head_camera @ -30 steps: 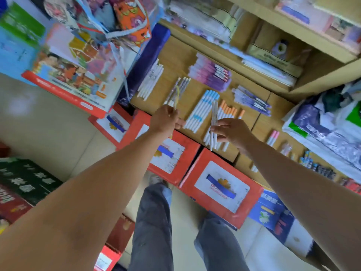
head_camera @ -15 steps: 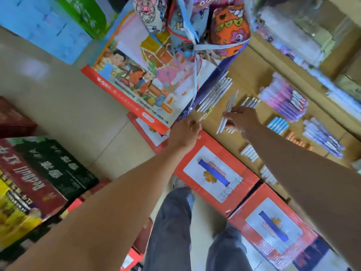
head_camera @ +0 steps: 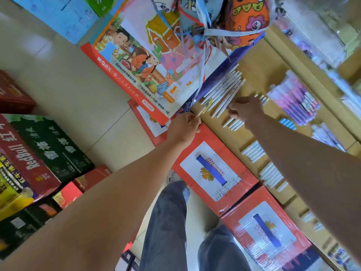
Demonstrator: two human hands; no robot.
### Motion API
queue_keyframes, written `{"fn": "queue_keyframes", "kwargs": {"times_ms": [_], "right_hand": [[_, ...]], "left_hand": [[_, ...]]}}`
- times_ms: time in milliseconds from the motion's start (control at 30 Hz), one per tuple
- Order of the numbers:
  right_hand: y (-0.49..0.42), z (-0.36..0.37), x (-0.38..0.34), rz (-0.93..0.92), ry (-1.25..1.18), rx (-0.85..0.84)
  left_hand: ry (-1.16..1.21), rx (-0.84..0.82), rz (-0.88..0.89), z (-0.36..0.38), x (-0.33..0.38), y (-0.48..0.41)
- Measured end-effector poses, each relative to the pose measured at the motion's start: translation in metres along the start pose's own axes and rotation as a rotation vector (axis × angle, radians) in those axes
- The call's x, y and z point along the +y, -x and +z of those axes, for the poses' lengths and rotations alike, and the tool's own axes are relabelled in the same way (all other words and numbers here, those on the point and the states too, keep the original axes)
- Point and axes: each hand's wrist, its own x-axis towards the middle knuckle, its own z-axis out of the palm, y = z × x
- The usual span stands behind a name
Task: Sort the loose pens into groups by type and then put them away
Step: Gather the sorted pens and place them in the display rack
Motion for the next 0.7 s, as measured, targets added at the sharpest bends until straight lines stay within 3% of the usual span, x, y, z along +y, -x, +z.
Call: {"fn": "queue_keyframes", "kwargs": {"times_ms": [333, 567, 700], "right_hand": [[0.017, -0.011, -0.001, -0.101, -0.056, -0.104], [0.037, -0.032, 0.003, -0.060, -0.117, -0.472], [0.040, -0.045, 0.008, -0.084, -0.169, -0.310]], "left_hand": [[0.058, -0.022, 0.013, 0.002, 0.009, -0.003], [0.078, -0.198, 0.052, 0.025, 0.041, 0.002], [-0.089, -0.258, 0.137, 0.040, 0.045, -0.004]]}}
